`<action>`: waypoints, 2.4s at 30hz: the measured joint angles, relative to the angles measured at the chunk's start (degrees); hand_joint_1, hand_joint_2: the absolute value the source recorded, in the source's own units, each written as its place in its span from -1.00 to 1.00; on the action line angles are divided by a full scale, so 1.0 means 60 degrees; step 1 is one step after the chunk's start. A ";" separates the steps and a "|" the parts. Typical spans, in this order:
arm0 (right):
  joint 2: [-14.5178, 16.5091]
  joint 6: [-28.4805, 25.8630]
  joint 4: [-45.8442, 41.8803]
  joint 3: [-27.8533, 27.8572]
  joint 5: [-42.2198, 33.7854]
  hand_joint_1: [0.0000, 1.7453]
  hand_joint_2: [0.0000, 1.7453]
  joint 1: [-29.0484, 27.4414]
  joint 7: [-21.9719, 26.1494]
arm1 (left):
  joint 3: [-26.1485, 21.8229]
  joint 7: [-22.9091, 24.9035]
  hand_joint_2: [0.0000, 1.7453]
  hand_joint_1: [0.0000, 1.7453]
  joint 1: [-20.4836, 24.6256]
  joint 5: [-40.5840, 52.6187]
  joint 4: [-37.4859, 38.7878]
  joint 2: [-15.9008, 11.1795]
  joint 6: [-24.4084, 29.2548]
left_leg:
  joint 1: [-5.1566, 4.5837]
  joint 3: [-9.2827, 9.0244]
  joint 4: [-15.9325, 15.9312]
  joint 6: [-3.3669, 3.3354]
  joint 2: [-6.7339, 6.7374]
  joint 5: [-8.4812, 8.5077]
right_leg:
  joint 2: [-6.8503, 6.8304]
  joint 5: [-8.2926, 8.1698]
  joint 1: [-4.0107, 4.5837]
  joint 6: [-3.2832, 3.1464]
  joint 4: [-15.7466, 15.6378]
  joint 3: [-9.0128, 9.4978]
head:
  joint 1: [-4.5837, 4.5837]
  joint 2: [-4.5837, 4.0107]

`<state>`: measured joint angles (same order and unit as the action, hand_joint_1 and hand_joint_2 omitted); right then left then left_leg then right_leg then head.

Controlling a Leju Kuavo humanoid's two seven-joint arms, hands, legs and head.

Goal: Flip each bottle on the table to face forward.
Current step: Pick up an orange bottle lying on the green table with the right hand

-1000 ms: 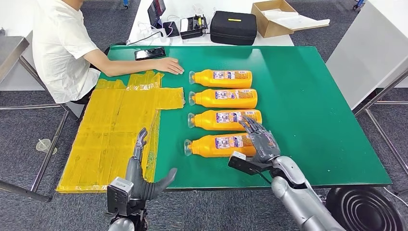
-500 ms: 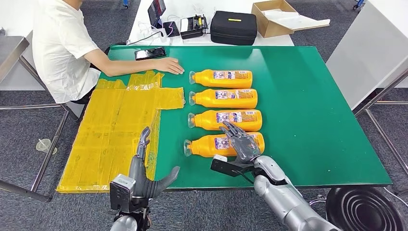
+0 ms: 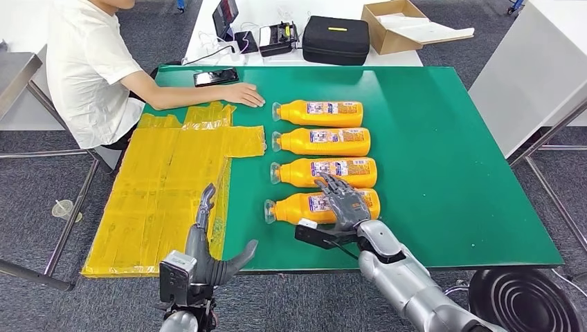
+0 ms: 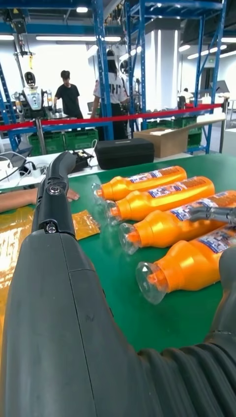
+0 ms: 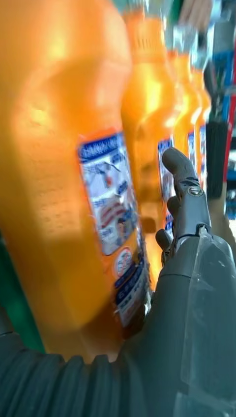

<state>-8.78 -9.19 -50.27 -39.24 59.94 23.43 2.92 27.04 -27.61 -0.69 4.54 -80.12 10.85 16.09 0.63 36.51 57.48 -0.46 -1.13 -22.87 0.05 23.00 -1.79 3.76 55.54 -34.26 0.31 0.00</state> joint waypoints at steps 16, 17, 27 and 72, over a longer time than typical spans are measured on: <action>0.0148 -0.0010 0.0097 -0.0423 0.1131 -1.00 1.00 0.0185 -0.1699 | -0.0113 0.0141 1.00 -1.00 -0.0190 0.0218 -0.0097 0.0027 0.0221 | 0.0000 -0.0029 0.0000 0.0000 0.0001 0.0000 | 0.0000 0.0000 0.0000 0.0000 -0.0001 0.0024 | 0.0000 0.0000; 0.0150 0.0003 0.0097 -0.0438 0.1238 -1.00 1.00 0.0188 -0.1804 | -0.0116 0.0147 1.00 -1.00 -0.0200 0.0228 -0.0104 0.0030 0.0234 | 0.0000 -0.0031 0.0000 0.0000 0.0000 0.0001 | 0.0000 0.0000 0.0000 0.0000 -0.0001 0.0025 | 0.0000 0.0000; 0.0096 0.0312 -0.0110 -0.0473 0.1635 -1.00 1.00 0.0054 -0.2075 | -0.0189 0.0210 1.00 -1.00 -0.0363 0.0343 -0.0244 0.0046 0.0312 | 0.0000 -0.0038 0.0000 0.0000 -0.0002 0.0000 | -0.0001 0.0001 -0.0001 -0.0001 -0.0002 0.0029 | -0.0001 0.0000; -0.0688 0.1243 -0.2006 0.1468 -0.3108 1.00 1.00 -0.2080 0.1611 | -0.0388 0.0068 1.00 -1.00 -0.0455 -0.0176 -0.0322 0.0038 0.0085 | 0.0002 -0.0274 -0.0009 0.0006 0.0095 -0.0147 | 0.0092 0.0072 0.0011 -0.0016 -0.0048 0.0159 | -0.0005 0.0000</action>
<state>-12.90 -1.73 -62.30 -30.43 41.29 10.95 12.59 24.71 -27.21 -3.42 3.48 -82.06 11.08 16.60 0.64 34.87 57.43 -0.42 -0.56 -23.75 0.60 23.43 -1.72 3.66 55.25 -33.31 0.27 0.00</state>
